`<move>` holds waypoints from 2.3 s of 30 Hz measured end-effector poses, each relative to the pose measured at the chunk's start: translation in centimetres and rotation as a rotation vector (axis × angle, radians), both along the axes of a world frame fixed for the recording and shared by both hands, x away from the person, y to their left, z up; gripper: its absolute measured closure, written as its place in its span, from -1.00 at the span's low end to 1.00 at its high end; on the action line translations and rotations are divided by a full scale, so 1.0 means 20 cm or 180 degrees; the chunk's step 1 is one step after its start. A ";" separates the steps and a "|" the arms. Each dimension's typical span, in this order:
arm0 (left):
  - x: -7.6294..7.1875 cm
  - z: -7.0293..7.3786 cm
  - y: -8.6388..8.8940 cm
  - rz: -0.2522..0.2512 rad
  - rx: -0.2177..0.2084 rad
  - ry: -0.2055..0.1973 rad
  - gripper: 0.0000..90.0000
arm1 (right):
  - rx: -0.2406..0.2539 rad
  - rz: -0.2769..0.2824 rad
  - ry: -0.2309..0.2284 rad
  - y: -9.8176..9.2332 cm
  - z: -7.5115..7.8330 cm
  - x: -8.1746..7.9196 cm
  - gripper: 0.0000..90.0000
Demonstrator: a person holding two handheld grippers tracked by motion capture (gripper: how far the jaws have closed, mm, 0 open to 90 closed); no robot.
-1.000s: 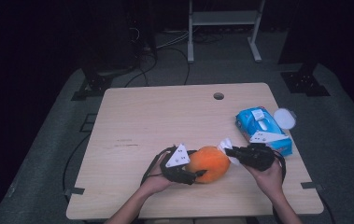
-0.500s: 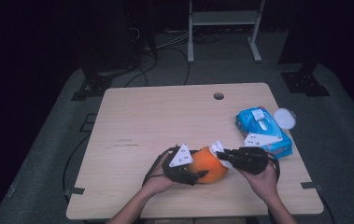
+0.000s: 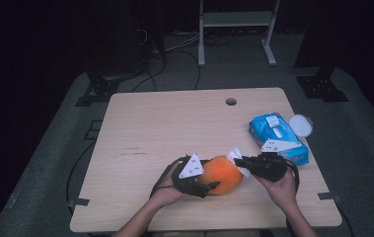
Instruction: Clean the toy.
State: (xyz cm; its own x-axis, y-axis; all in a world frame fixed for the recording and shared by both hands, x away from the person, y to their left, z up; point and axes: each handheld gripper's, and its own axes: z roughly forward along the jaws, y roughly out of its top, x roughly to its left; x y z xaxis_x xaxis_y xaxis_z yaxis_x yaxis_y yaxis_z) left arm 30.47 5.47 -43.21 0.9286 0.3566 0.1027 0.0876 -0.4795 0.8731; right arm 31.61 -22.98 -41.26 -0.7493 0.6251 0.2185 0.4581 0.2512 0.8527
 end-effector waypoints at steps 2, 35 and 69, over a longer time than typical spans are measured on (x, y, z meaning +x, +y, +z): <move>0.01 0.00 0.01 0.0007 -0.0027 0.0027 -0.43 | -0.0019 -0.0029 0.0028 -0.02 -0.01 0.01 0.81; 0.08 -0.02 0.05 0.0209 -0.0282 0.0459 -0.45 | -0.0015 -0.0125 0.0103 -0.05 -0.02 0.00 0.81; -0.01 0.15 0.00 0.0179 -0.0198 0.0301 -0.34 | 0.0158 0.0256 -0.0446 0.18 0.14 -0.13 0.80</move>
State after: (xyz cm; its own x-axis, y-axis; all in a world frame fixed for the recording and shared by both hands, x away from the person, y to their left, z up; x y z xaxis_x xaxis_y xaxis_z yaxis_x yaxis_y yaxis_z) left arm 30.24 5.50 -40.14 0.9115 0.4113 -0.0082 0.1960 -0.4168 0.8876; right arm 28.94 -19.34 -38.50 -0.8219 0.5528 0.1375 0.3140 0.2383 0.9190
